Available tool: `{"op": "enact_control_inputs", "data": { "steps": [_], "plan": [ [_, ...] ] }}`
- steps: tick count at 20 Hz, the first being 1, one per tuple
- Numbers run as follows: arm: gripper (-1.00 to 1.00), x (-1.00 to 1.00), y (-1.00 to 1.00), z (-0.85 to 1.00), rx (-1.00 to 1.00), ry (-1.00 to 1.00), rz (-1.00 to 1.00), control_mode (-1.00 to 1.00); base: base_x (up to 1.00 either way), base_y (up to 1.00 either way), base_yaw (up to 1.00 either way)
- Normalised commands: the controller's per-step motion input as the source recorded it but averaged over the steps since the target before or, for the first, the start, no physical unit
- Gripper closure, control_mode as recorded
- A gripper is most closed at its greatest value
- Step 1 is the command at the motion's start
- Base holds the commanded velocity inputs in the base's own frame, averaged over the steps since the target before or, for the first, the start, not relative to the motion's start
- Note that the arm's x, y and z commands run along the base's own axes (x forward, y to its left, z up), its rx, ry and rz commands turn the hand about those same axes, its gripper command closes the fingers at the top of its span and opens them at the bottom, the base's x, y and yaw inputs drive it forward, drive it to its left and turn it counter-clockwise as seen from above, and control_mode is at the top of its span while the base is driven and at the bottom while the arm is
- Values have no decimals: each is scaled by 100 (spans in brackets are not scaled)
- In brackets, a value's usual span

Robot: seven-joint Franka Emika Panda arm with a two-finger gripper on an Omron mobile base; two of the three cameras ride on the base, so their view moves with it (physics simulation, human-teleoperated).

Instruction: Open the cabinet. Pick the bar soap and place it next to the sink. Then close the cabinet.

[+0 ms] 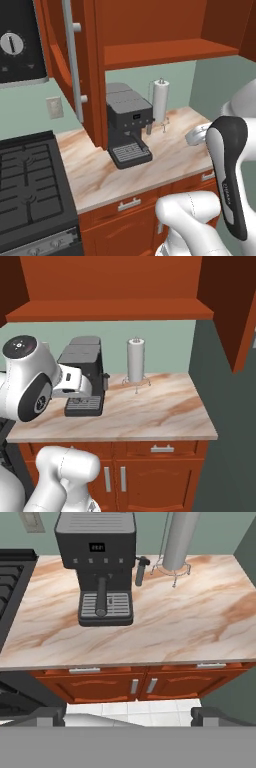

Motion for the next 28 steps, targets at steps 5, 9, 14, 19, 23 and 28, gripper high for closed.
{"op": "enact_control_inputs", "data": {
  "steps": [5, 9, 14, 19, 23, 28],
  "plan": [
    [-100, 0, 0, 0, 0, 0, 0, 100, 7, -9, 0],
    [-100, 0, 0, 0, 0, 0, 0, 100, 0, 0, 0],
    [-100, 0, 0, 0, 0, 0, 0, 100, 0, 0, 0],
    [-100, 0, 0, 0, 0, 0, 0, 100, 0, 0, 0],
    [-100, 0, 0, 0, 0, 0, 0, 100, 0, 0, 0],
    [-100, 4, 0, 0, 0, 2, 0, -100, 0, 0, 0]
  ]
}}
